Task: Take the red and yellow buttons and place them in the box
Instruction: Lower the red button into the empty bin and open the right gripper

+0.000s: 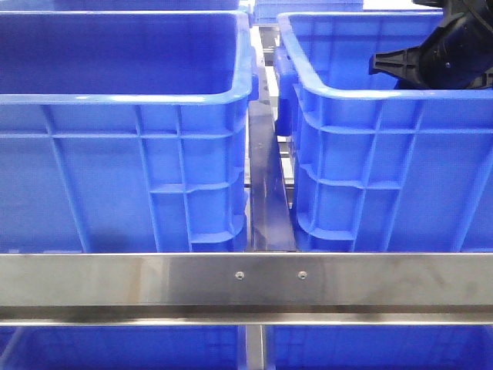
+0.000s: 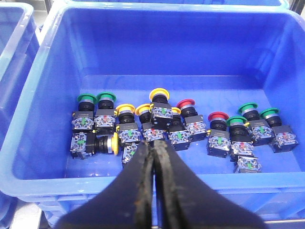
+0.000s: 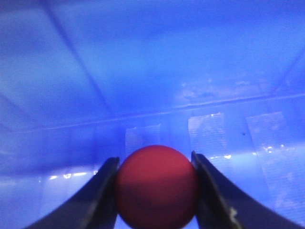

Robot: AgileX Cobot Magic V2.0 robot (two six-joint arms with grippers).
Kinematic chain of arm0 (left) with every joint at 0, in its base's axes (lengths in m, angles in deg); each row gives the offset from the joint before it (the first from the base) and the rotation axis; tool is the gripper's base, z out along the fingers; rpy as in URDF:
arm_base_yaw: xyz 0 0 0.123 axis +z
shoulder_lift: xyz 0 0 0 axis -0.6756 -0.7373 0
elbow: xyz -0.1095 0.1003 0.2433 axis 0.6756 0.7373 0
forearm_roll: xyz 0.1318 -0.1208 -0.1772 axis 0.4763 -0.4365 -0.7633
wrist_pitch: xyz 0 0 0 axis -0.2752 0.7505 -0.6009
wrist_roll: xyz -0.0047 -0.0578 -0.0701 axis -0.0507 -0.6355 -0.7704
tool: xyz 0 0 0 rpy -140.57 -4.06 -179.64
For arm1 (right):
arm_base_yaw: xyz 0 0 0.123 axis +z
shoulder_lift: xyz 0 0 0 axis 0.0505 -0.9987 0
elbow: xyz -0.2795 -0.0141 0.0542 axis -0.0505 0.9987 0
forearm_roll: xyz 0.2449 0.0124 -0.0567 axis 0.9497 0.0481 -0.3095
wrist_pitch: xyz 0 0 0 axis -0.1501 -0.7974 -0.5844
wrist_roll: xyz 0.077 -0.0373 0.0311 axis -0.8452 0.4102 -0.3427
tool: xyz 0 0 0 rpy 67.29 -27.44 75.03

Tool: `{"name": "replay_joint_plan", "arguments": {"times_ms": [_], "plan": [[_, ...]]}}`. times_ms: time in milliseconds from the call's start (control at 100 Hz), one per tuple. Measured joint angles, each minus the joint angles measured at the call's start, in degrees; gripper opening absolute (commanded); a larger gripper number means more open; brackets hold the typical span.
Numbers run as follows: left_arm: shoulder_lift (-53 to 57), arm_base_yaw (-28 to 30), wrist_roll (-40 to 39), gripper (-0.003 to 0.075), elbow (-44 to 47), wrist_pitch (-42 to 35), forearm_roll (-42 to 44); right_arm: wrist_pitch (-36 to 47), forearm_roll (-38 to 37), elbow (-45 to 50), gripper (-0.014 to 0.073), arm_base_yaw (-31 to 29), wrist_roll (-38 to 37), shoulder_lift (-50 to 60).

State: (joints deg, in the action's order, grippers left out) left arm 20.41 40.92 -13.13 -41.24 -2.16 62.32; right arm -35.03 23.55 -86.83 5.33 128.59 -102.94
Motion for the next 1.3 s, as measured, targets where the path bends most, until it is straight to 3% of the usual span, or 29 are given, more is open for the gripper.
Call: {"name": "replay_joint_plan", "arguments": {"times_ms": [830, 1140, 1300], "plan": [[0.0, 0.0, 0.0, -0.0019, 0.0, 0.0, 0.0, -1.39, 0.13, -4.23, 0.0183, 0.0, 0.09, -4.0], [0.0, 0.0, 0.0, -0.0019, 0.0, 0.0, 0.0, -3.97, 0.13, -4.48, 0.0444, 0.0, 0.09, -4.37], [0.0, 0.0, 0.0, -0.0019, 0.0, 0.0, 0.0, -5.54, 0.0, -4.36, 0.05, 0.0, 0.23, -5.04]]}}
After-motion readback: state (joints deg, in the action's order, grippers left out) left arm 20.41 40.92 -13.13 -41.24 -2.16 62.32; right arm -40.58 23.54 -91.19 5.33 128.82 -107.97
